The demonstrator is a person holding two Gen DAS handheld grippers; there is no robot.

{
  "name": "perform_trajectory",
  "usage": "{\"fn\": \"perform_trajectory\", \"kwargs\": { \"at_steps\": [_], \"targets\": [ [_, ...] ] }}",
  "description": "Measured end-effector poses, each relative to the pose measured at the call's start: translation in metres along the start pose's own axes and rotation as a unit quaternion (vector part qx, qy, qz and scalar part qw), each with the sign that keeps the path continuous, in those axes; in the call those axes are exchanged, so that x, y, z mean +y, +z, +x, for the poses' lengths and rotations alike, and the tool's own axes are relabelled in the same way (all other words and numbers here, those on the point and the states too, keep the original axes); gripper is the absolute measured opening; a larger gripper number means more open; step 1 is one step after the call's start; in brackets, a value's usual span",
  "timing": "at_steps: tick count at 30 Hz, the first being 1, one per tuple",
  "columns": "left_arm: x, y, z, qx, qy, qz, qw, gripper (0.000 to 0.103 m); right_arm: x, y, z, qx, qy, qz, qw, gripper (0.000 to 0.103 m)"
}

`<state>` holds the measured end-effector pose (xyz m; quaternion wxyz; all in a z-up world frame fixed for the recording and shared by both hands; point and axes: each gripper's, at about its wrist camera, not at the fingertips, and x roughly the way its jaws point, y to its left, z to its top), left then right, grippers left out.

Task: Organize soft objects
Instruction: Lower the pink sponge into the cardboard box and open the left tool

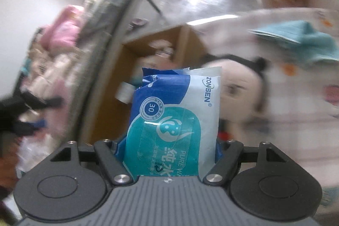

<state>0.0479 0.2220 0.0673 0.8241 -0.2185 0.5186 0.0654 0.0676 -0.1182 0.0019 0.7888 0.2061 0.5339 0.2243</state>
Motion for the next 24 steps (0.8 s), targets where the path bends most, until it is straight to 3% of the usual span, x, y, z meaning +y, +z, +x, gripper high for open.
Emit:
{"fn": "perform_trajectory", "kwargs": {
  "at_steps": [5, 11, 15, 20, 24],
  "targets": [
    [0.025, 0.009, 0.055, 0.04, 0.022, 0.041, 0.9981, 0.081, 0.037, 0.018, 0.039, -0.021, 0.008, -0.013, 1.0, 0.076],
    [0.045, 0.005, 0.126, 0.094, 0.036, 0.098, 0.99, 0.081, 0.062, 0.017, 0.073, -0.018, -0.024, -0.046, 0.998, 0.076],
    [0.05, 0.003, 0.179, 0.144, 0.079, 0.131, 0.9777, 0.081, 0.065, 0.009, 0.078, -0.015, -0.04, -0.055, 0.998, 0.076],
    [0.05, 0.002, 0.219, 0.167, 0.122, 0.182, 0.9614, 0.083, 0.065, 0.005, 0.084, -0.014, -0.059, -0.051, 0.997, 0.076],
    [0.053, 0.002, 0.241, 0.191, 0.157, 0.195, 0.9493, 0.086, 0.067, 0.004, 0.084, -0.016, -0.068, -0.052, 0.996, 0.076]
  ]
}}
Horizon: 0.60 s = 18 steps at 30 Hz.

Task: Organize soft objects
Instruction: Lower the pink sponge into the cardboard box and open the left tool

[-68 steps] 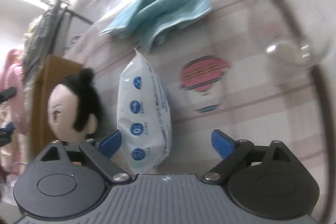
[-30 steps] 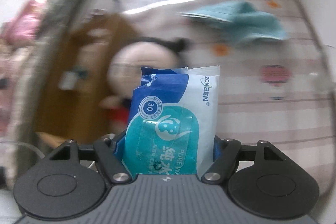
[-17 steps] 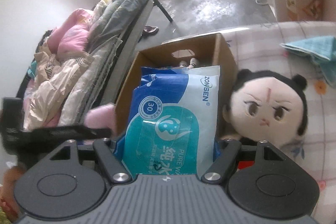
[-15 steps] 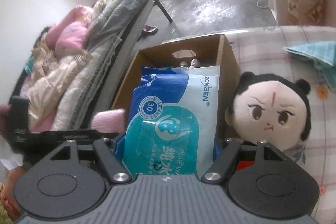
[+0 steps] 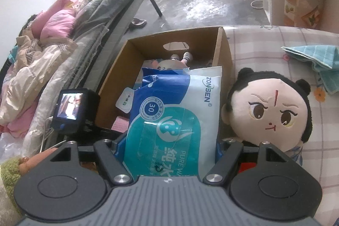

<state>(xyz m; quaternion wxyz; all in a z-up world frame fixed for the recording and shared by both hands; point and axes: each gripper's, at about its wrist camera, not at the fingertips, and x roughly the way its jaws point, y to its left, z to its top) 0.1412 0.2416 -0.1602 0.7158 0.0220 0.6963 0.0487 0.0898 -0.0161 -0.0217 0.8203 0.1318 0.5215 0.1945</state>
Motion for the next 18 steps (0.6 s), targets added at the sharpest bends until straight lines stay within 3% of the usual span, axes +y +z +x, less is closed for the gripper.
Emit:
{"fn": "perform_trajectory", "kwargs": {
  "at_steps": [3, 11, 18],
  "targets": [
    [-0.001, 0.0, 0.004, 0.0, 0.009, 0.005, 0.9999, 0.095, 0.002, -0.001, 0.001, -0.001, -0.006, -0.003, 1.0, 0.076],
    [0.013, -0.011, -0.018, -0.024, 0.004, -0.015, 0.9996, 0.099, 0.008, 0.003, 0.003, -0.001, -0.013, 0.007, 1.0, 0.076],
    [0.042, -0.034, -0.085, -0.079, -0.052, -0.068, 0.9932, 0.099, 0.024, 0.032, 0.017, 0.01, 0.015, 0.026, 0.999, 0.076]
  ]
}}
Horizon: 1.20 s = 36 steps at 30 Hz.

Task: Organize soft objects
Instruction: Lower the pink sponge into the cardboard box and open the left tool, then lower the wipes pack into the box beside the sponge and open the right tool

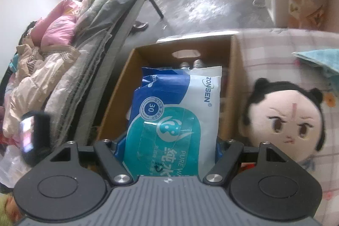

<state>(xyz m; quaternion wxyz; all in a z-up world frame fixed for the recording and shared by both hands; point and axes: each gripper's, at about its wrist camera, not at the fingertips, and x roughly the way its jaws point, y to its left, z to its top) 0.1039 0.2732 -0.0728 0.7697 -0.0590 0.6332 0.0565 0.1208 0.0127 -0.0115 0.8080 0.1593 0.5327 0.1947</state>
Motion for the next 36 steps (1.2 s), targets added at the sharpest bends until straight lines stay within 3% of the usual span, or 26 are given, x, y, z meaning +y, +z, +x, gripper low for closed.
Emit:
{"fn": "perform_trajectory", "kwargs": {
  "at_steps": [4, 8, 13, 17, 25, 32, 36],
  "targets": [
    [0.02, -0.008, -0.037, -0.034, -0.042, -0.059, 0.9968, 0.099, 0.011, 0.013, 0.043, 0.071, 0.0, 0.008, 0.997, 0.076],
    [0.053, -0.024, -0.062, -0.06, -0.065, -0.128, 0.9877, 0.099, 0.02, 0.014, 0.09, 0.142, -0.007, 0.009, 0.99, 0.076],
    [0.084, -0.037, -0.066, -0.071, -0.071, -0.195, 0.9757, 0.099, 0.031, -0.006, 0.151, 0.22, -0.061, -0.016, 0.973, 0.076],
    [0.101, -0.041, -0.063, -0.076, -0.075, -0.218, 0.97, 0.099, 0.027, -0.027, 0.196, 0.265, -0.113, -0.017, 0.957, 0.076],
    [0.118, -0.053, -0.064, -0.076, -0.081, -0.237, 0.965, 0.099, 0.029, -0.053, 0.233, 0.279, -0.166, -0.015, 0.946, 0.081],
    [0.119, -0.055, -0.063, -0.074, -0.07, -0.237, 0.9663, 0.099, 0.027, -0.051, 0.215, 0.262, -0.147, -0.005, 0.954, 0.085],
    [0.108, -0.052, -0.066, -0.077, -0.067, -0.229, 0.9679, 0.099, 0.024, -0.045, 0.182, 0.233, -0.111, -0.005, 0.966, 0.086]
  ]
}}
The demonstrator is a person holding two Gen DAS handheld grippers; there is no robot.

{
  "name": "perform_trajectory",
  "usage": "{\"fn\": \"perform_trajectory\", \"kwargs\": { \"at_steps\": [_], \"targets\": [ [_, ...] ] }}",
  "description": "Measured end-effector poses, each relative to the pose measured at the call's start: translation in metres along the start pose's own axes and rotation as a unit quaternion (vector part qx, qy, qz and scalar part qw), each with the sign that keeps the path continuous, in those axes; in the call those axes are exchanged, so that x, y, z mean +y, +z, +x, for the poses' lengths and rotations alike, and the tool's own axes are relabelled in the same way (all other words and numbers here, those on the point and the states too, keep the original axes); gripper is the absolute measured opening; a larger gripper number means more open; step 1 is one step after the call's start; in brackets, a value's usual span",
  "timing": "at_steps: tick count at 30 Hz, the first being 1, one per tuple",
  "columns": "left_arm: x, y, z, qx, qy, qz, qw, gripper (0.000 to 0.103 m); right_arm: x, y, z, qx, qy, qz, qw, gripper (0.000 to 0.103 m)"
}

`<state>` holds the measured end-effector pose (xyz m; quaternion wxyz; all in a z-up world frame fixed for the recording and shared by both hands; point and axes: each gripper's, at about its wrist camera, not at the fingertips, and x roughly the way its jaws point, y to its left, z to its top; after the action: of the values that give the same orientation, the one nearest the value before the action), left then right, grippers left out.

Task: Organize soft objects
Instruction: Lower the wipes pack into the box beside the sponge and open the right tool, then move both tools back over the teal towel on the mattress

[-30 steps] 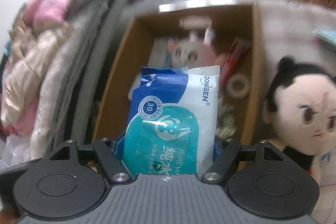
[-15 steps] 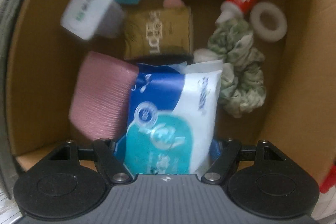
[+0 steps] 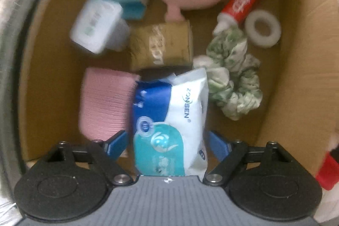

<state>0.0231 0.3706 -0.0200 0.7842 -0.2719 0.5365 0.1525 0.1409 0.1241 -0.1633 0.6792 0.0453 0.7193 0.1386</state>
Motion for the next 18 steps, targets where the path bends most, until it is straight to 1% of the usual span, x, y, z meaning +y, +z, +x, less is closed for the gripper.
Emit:
{"fn": "perform_trajectory", "kwargs": {
  "at_steps": [1, 3, 6, 7, 8, 10, 13, 15, 18],
  "targets": [
    [-0.005, -0.001, 0.0, -0.001, 0.0, 0.004, 1.0, 0.099, -0.003, -0.004, -0.011, -0.012, 0.015, -0.004, 1.0, 0.087],
    [-0.016, -0.004, -0.002, -0.004, -0.001, 0.013, 0.9999, 0.099, -0.012, -0.016, -0.037, -0.049, 0.055, -0.013, 0.997, 0.087],
    [-0.035, -0.009, -0.007, -0.009, -0.006, 0.024, 0.9996, 0.099, -0.03, -0.035, -0.078, -0.106, 0.107, -0.031, 0.988, 0.087],
    [-0.042, -0.011, -0.01, -0.011, -0.008, 0.028, 0.9995, 0.099, -0.036, -0.032, -0.092, -0.118, 0.12, -0.034, 0.985, 0.087],
    [-0.05, -0.014, -0.013, -0.013, -0.009, 0.032, 0.9994, 0.099, -0.045, -0.037, -0.103, -0.13, 0.134, -0.037, 0.982, 0.087],
    [-0.065, -0.021, -0.017, -0.016, -0.008, 0.04, 0.999, 0.099, -0.067, -0.048, -0.122, -0.148, 0.164, -0.038, 0.974, 0.087],
    [-0.09, -0.037, -0.024, -0.013, -0.005, 0.052, 0.9986, 0.099, -0.103, -0.062, -0.151, -0.157, 0.194, -0.034, 0.968, 0.087],
    [-0.107, -0.05, -0.029, -0.009, 0.001, 0.058, 0.9983, 0.099, -0.136, -0.077, -0.171, -0.164, 0.202, -0.032, 0.965, 0.087],
    [-0.136, -0.072, -0.035, 0.0, 0.009, 0.07, 0.9975, 0.099, -0.181, -0.095, -0.188, -0.169, 0.2, -0.015, 0.965, 0.087]
  ]
}}
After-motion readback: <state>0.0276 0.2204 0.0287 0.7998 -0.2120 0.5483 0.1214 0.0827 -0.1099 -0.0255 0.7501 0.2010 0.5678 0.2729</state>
